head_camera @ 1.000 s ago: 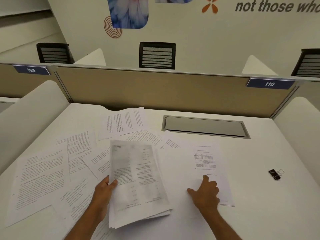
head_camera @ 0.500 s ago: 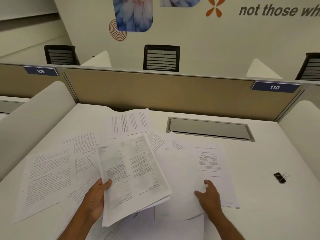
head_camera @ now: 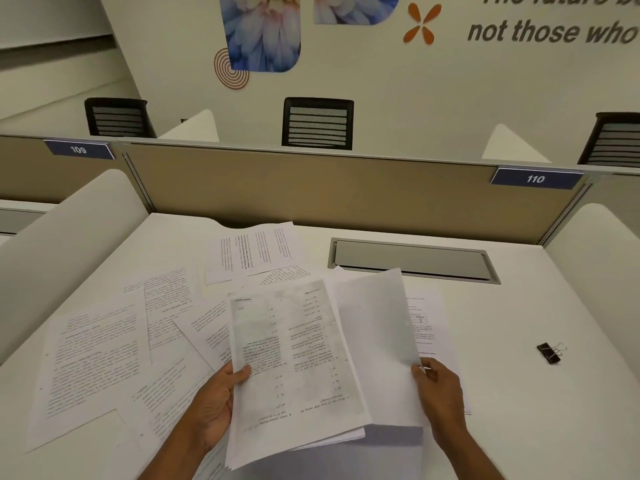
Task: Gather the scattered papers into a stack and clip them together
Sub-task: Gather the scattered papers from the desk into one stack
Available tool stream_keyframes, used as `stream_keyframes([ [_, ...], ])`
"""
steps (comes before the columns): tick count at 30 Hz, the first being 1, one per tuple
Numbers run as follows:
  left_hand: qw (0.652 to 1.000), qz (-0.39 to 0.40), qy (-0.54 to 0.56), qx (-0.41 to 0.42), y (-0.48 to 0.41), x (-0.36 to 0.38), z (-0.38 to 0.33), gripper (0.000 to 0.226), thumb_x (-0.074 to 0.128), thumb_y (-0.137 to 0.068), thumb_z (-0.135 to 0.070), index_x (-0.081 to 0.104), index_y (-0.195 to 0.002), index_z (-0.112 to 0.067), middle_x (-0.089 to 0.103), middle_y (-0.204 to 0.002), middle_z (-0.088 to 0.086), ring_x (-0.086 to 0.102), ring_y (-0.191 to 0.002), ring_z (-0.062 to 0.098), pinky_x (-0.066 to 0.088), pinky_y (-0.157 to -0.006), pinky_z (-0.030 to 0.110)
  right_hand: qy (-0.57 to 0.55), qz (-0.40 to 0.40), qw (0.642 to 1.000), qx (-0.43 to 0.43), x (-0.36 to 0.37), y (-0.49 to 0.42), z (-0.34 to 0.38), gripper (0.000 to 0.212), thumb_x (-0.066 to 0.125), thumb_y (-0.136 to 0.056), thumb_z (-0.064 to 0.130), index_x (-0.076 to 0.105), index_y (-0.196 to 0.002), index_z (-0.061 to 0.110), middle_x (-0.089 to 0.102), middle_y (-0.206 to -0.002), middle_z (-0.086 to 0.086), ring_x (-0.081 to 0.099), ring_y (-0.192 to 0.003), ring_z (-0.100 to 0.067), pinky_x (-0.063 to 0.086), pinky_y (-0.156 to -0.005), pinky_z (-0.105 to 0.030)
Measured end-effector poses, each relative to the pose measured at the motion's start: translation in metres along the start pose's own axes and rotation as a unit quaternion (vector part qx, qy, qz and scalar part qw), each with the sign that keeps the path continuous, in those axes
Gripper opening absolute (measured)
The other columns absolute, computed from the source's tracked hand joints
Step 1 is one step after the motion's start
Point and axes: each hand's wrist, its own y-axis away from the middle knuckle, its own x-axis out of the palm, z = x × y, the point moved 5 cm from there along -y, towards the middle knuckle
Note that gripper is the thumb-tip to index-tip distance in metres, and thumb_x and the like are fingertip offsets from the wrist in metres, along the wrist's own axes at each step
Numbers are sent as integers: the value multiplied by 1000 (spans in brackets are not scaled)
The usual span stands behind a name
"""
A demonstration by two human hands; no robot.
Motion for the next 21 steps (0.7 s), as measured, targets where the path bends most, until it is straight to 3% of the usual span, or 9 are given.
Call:
stream_keyframes([
  [3,1000,4,-5,-2,-2,9,5,37,59,-96,-3,63,-132,-7,72,-126,16,67,-113,37,61,-88,47,20,-23,999,-15,-4,2,6,16,57,-100,16,69,-92,8,73,-90,-8,69,-85,-29,55,-73,-36],
  [6,1000,12,-20,-9,-4,17,13,39,60,-96,-4,62,-135,-8,71,-128,17,65,-119,40,51,-104,56,34,-40,998,-22,-8,1,5,16,55,-101,15,68,-94,11,72,-92,-8,69,-86,-30,57,-77,-40],
  [9,1000,11,-23,-11,-5,23,22,39,59,-97,-3,61,-136,-6,69,-130,19,63,-122,41,44,-109,59,-9,5,1000,-6,-4,4,3,19,54,-101,13,72,-106,16,75,-101,-5,71,-90,-26,59,-83,-42],
  [13,999,-2,-39,-10,-4,28,33,36,59,-97,-3,63,-132,-7,71,-128,18,65,-119,39,47,-108,56,-111,86,986,91,2,12,-5,19,59,-99,11,73,-112,16,75,-107,-7,72,-97,-34,61,-88,-50],
  [15,999,-9,-48,-12,-1,30,38,32,60,-96,-5,66,-127,-7,76,-118,14,68,-111,36,54,-98,49,-134,124,975,123,5,16,-11,18,63,-98,11,73,-113,14,76,-109,-10,72,-99,-37,61,-89,-51],
  [18,997,-27,-60,-28,3,30,49,30,60,-97,-7,66,-126,-4,80,-106,13,71,-101,33,63,-75,38,-125,157,970,138,8,27,-18,16,63,-97,9,74,-109,11,79,-103,-12,73,-91,-35,62,-76,-41],
  [21,996,-47,-64,-49,3,28,62,35,60,-98,-9,63,-131,0,74,-118,20,69,-102,35,62,-70,38,-118,184,965,143,14,36,-26,18,62,-97,7,73,-111,9,81,-99,-12,75,-86,-34,61,-66,-36],
])
